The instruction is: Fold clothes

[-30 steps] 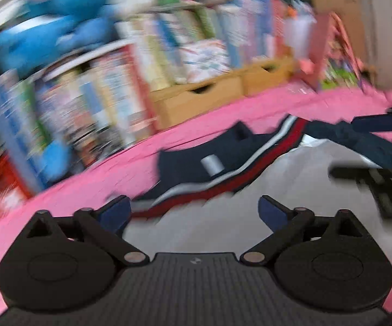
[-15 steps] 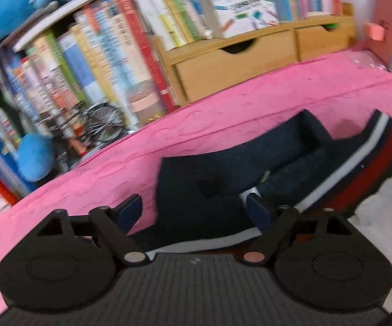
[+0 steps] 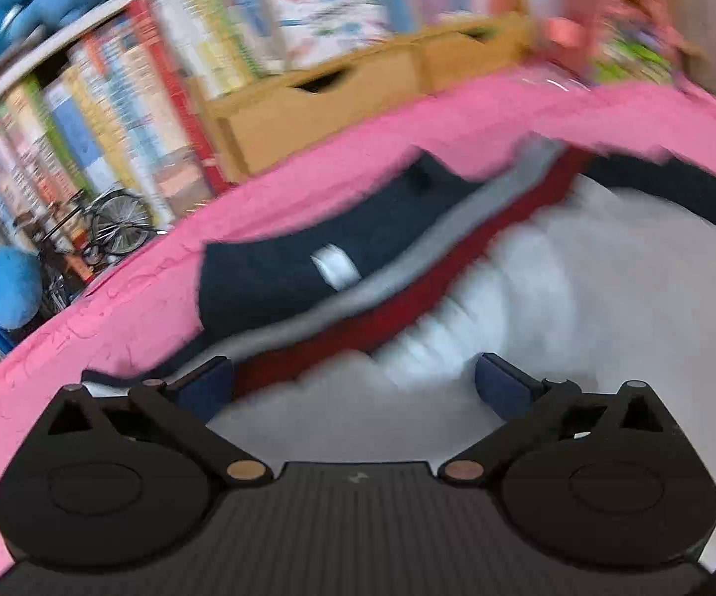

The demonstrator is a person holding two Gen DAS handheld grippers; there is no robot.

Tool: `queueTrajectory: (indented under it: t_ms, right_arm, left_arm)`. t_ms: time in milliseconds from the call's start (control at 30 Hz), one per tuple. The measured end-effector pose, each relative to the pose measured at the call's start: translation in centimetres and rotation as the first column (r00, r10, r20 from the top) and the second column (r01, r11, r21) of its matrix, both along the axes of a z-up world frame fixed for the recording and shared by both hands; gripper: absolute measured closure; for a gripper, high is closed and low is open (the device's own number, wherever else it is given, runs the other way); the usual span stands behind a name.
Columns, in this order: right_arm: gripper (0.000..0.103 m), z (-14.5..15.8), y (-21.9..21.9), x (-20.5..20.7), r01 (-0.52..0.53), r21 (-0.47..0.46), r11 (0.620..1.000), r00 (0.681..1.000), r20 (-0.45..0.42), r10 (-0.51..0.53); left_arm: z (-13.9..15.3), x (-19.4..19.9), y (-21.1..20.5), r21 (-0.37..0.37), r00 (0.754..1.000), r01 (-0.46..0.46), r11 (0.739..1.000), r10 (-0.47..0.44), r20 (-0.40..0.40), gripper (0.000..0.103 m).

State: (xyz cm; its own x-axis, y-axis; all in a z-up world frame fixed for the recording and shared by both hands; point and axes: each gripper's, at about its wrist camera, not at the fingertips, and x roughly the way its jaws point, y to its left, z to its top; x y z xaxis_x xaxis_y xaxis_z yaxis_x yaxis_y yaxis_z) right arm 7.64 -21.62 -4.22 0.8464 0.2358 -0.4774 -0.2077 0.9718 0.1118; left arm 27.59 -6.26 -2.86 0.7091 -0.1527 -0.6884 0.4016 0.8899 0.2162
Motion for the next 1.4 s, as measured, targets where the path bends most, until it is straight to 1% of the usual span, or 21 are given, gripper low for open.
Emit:
queueTrajectory:
  t_ms: [33,100,167,233,267,300,433,600,700,733,833,867,933,1000,1067,1133,1167,1233,1300,1333,1400]
  right_arm:
    - [0.013,0.0,0.1,-0.1,0.004,-0.007,1.0,1.0,0.004,-0.004]
    - [0.012,-0.1,0.4,-0.2,0.005,-0.025,1.0,1.0,0.008,-0.005]
    - [0.012,-0.1,0.6,-0.3,0.0,-0.048,0.999,1.0,0.013,0.001]
    - [0.011,-0.1,0.7,-0.4,-0.008,-0.055,0.998,1.0,0.018,0.009]
    - [0.011,-0.1,0.6,-0.4,-0.012,-0.056,0.998,1.0,0.018,0.013]
    - [0.01,-0.1,0.5,-0.3,-0.017,-0.054,0.998,1.0,0.012,0.018]
    - [0.008,-0.2,0.2,0.1,-0.014,-0.037,0.999,1.0,-0.014,0.014]
    - [0.008,-0.3,-0.2,0.2,0.022,-0.031,0.999,0.999,-0.023,-0.023]
    - [0.008,-0.1,0.7,0.1,0.078,-0.079,0.994,0.997,-0.008,-0.079]
    - [0.008,0.0,1.6,0.0,0.062,-0.088,0.994,0.998,-0.002,-0.062]
    - [0.008,0.4,4.9,-1.0,-0.051,-0.087,0.995,0.999,0.012,0.052]
    - [0.008,0.5,6.1,-1.2,-0.11,-0.093,0.99,0.994,0.007,0.111]
    - [0.01,0.2,7.4,-1.3,-0.149,-0.118,0.982,0.989,-0.038,0.146]
    - [0.009,-0.2,6.4,-1.4,-0.125,-0.122,0.985,0.991,-0.065,0.118]
    - [0.009,-0.4,3.5,-1.8,-0.094,-0.052,0.994,0.993,-0.075,0.09]
    - [0.009,-0.6,0.1,-2.3,0.069,-0.109,0.992,0.994,-0.078,-0.078]
    - [0.009,-0.7,-1.4,-2.6,0.145,-0.165,0.976,0.986,-0.054,-0.155]
    - [0.009,-0.9,-4.7,-3.0,0.247,-0.179,0.952,0.966,-0.032,-0.257]
    - [0.007,-1.2,-8.1,-3.4,0.344,-0.183,0.921,0.936,-0.013,-0.352]
    - [0.007,-1.2,-9.8,-3.4,0.359,-0.13,0.924,0.929,-0.047,-0.367]
    - [0.006,-1.4,-11.4,-3.7,0.376,-0.104,0.921,0.922,-0.053,-0.383]
  left_arm:
    - [-0.1,1.1,0.2,-0.031,0.999,-0.032,0.999,0.032,-0.003,0.0]
    - [-0.2,2.4,0.1,-0.029,0.996,-0.093,0.995,0.093,0.004,0.0]
    - [0.1,2.1,0.1,-0.024,0.995,-0.094,0.995,0.094,0.009,0.0]
    - [0.8,1.4,0.3,-0.037,0.996,-0.087,0.995,0.087,0.002,0.01]
    - [1.4,0.6,0.7,-0.056,0.996,-0.085,0.995,0.085,-0.009,0.011]
    - [2.0,-0.3,1.0,-0.073,0.997,-0.083,0.994,0.082,-0.017,0.011]
    - [4.3,-6.1,2.7,-0.085,0.997,-0.045,0.995,0.05,0.063,0.005]
    - [4.4,-14.5,6.1,-0.041,0.971,-0.145,0.989,0.15,0.184,0.001]
    - [2.9,-17.8,7.1,-0.021,0.945,-0.243,0.97,0.241,0.223,0.0]
    - [2.3,-18.6,7.3,-0.014,0.933,-0.278,0.96,0.274,0.232,0.0]
    - [0.8,-18.4,7.7,0.005,0.917,-0.367,0.93,0.361,0.171,0.0]
    - [0.9,-18.4,8.2,-0.018,0.91,-0.385,0.923,0.382,0.159,0.0]
    - [1.0,-18.3,9.3,-0.043,0.897,-0.418,0.907,0.42,0.136,0.0]
    - [1.0,-18.3,10.6,-0.061,0.89,-0.434,0.899,0.438,0.128,0.0]
    - [1.0,-18.5,11.9,-0.057,0.876,-0.462,0.885,0.465,0.13,0.0]
    - [0.9,-18.8,13.2,-0.047,0.856,-0.497,0.866,0.499,0.136,0.0]
    - [0.9,-19.0,13.9,-0.04,0.844,-0.517,0.855,0.517,0.141,0.0]
    - [0.8,-19.6,15.1,-0.04,0.824,-0.548,0.836,0.547,0.15,0.0]
    - [1.0,-20.1,15.3,-0.013,0.791,-0.591,0.807,0.582,0.187,0.0]
    - [1.3,-20.3,15.0,0.009,0.77,-0.616,0.787,0.6,0.217,0.0]
    - [1.8,-20.7,14.3,0.043,0.73,-0.659,0.751,0.626,0.274,0.0]
